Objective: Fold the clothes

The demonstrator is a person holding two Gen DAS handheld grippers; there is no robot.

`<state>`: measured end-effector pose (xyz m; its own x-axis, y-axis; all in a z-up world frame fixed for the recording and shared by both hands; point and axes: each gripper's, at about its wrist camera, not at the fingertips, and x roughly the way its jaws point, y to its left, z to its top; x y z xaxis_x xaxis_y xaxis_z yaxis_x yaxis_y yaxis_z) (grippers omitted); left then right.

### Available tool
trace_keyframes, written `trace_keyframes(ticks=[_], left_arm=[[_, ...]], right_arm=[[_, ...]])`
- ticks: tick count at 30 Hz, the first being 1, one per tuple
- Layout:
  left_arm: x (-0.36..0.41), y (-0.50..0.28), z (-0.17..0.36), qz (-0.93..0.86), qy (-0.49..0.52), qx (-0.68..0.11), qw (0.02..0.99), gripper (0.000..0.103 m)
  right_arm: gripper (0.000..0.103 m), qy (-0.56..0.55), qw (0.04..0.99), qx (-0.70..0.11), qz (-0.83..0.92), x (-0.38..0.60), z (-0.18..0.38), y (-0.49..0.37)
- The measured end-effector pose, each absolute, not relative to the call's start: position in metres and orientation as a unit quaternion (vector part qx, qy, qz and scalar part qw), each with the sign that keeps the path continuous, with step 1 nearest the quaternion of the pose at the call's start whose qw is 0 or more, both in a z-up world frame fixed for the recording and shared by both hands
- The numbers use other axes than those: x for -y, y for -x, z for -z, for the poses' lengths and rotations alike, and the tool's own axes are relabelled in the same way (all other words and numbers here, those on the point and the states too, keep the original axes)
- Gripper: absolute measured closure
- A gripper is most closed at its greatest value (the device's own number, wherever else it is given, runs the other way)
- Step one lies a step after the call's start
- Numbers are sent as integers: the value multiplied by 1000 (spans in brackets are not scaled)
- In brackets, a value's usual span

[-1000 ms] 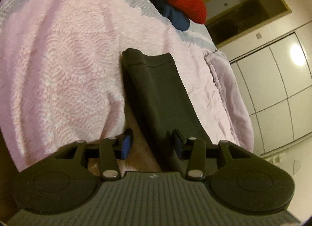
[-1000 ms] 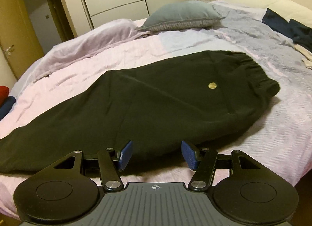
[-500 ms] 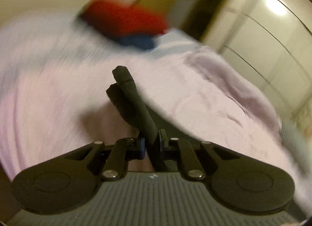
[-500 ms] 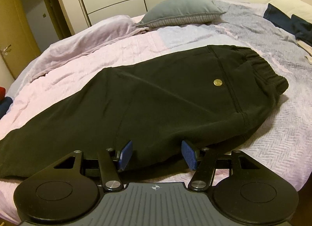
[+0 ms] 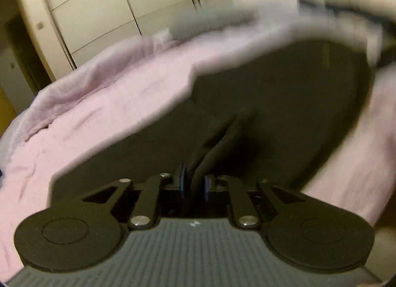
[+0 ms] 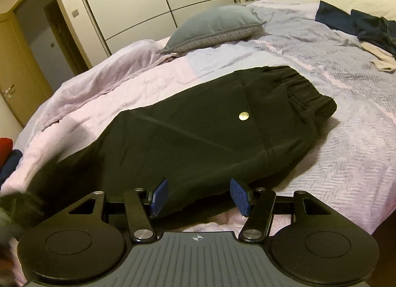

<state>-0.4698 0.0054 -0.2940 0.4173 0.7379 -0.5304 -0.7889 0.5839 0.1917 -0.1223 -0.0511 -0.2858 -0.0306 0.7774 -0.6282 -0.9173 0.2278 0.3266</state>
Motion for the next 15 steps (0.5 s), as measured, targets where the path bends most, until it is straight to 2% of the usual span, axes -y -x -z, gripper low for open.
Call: trace_keyframes(ticks=[2, 3, 8, 11, 15], left_arm=[[-2, 482, 287, -452, 71, -281, 844, 89], [-1, 488, 284, -451, 84, -275, 845, 84], [8, 519, 266, -443, 151, -247, 848, 84], [12, 539, 256, -440, 191, -227, 847, 84], [-5, 586, 254, -474, 250, -194, 822, 85]], right_arm=[[44, 89, 688, -371, -617, 53, 283, 122], [44, 85, 687, -369, -620, 54, 281, 122], [44, 48, 655, -390, -645, 40, 279, 131], [44, 15, 595, -443, -671, 22, 283, 148], [44, -30, 502, -556, -661, -8, 302, 171]])
